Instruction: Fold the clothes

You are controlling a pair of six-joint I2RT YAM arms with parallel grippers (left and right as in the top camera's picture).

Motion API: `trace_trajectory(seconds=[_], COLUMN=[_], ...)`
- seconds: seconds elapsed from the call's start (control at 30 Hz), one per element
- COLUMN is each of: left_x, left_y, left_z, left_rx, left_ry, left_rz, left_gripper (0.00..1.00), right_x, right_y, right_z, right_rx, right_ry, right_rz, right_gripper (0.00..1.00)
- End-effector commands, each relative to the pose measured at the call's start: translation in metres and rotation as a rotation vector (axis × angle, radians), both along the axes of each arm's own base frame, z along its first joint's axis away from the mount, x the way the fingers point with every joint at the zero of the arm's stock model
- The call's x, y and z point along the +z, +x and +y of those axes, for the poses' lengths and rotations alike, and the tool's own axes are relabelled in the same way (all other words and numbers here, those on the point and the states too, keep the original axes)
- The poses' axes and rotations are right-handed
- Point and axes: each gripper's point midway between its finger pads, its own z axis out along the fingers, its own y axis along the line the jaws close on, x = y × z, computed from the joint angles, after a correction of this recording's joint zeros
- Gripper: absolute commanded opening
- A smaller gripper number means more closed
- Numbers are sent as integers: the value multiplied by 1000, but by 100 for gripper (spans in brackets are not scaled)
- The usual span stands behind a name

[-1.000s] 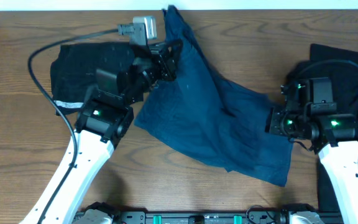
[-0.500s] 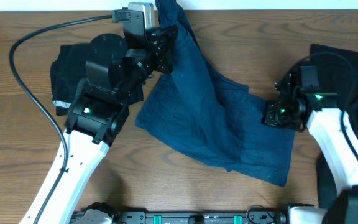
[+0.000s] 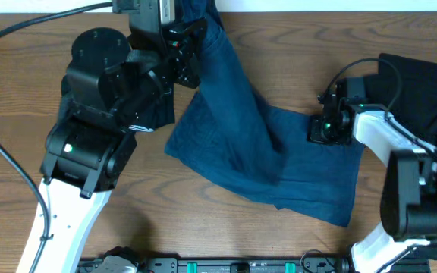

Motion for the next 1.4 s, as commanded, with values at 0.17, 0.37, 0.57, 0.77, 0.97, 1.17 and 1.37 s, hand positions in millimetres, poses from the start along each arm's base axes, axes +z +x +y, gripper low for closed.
trace_trajectory(seconds=[0.17, 0.37, 0.57, 0.77, 0.97, 1.17, 1.37], left_x=[23, 8, -19, -34, -36, -41, -43], left_y=[-43, -55, -57, -58, -59, -61, -62], left_z=[21, 29, 36, 37, 37, 38, 38], left_rx=[12, 23, 46, 46, 44, 43, 43], left_ry=[18, 73, 141, 176, 178, 187, 190], left_rz=[-34, 17, 107, 160, 166, 187, 195], left_gripper=[6, 6, 6, 6, 6, 6, 6], right_x=[-60, -38, -15, 33, 129, 143, 89], right_y=[-17, -29, -37, -4, 59, 73, 62], right_z=[-117, -201, -259, -265, -190, -98, -25], right_rx=[-288, -562, -792, -749, -361, -104, 68], right_ry=[-392, -398, -269, -40, 199, 192, 77], right_rz=[137, 169, 170, 63, -185, -177, -39], right_gripper=[1, 1, 1, 1, 1, 1, 1])
